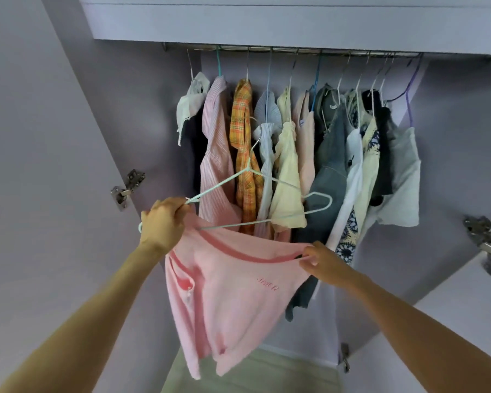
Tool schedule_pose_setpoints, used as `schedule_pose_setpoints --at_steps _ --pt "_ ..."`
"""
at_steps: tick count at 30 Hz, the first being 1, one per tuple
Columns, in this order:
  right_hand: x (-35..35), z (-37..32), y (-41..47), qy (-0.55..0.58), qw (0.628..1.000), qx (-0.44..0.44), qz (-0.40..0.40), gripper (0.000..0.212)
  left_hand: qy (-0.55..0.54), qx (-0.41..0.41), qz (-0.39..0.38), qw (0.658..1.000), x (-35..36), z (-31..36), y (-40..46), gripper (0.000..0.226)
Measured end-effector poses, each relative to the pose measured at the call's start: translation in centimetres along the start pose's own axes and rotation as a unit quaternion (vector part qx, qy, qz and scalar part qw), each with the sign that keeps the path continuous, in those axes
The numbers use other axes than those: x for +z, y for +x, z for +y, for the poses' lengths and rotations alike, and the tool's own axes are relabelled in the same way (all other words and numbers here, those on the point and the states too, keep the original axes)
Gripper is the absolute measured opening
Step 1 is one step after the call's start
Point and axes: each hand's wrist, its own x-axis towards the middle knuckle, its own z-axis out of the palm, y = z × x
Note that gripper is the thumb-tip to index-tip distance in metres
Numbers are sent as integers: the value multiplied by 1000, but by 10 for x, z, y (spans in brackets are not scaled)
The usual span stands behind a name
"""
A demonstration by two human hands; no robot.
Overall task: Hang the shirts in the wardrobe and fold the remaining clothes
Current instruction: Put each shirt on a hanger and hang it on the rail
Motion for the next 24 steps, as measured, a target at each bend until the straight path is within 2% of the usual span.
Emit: schedule_pose_setpoints --at_steps 1,3,6,7,9,11,12,15,16,19,21,24 --pt "-6 3 -3 29 1000 -3 10 10 2 -3 -18 1000 2 -5 -2 22" --pt "-18 6 -9 86 996 -8 24 27 -9 -1 -56 998 6 -12 -5 21" --pt "-34 14 -17 129 992 -3 2 37 -30 7 -102 994 9 -18 -9 20" --pt "-38 19 -18 117 993 1 -11 36 -31 11 -109 994 10 -19 -10 21" --pt "-45 32 -16 49 998 8 -37 22 -26 20 -111 993 13 -21 -13 21" --pt "-53 43 -12 5 999 9 -32 12 -20 27 -101 994 16 -22 -15 20" --pt "-58 45 -12 -3 1000 0 -26 13 -20 31 -95 995 17 -23 -15 20" --pt "-70 49 -10 -9 999 -43 -2 46 -19 38 -78 996 18 -26 -14 18" --pt "-74 50 -10 -20 999 -49 -2 46 -20 42 -73 996 18 -26 -13 18" --pt "-84 48 -10 -77 996 -29 -15 11 -14 65 -64 996 17 -26 -10 17" --pt "-92 44 -9 -135 990 -16 -30 17 -12 75 -64 995 16 -26 -8 16" --pt "-107 29 -14 -186 981 5 -56 14 -12 80 -64 995 15 -29 -4 16"
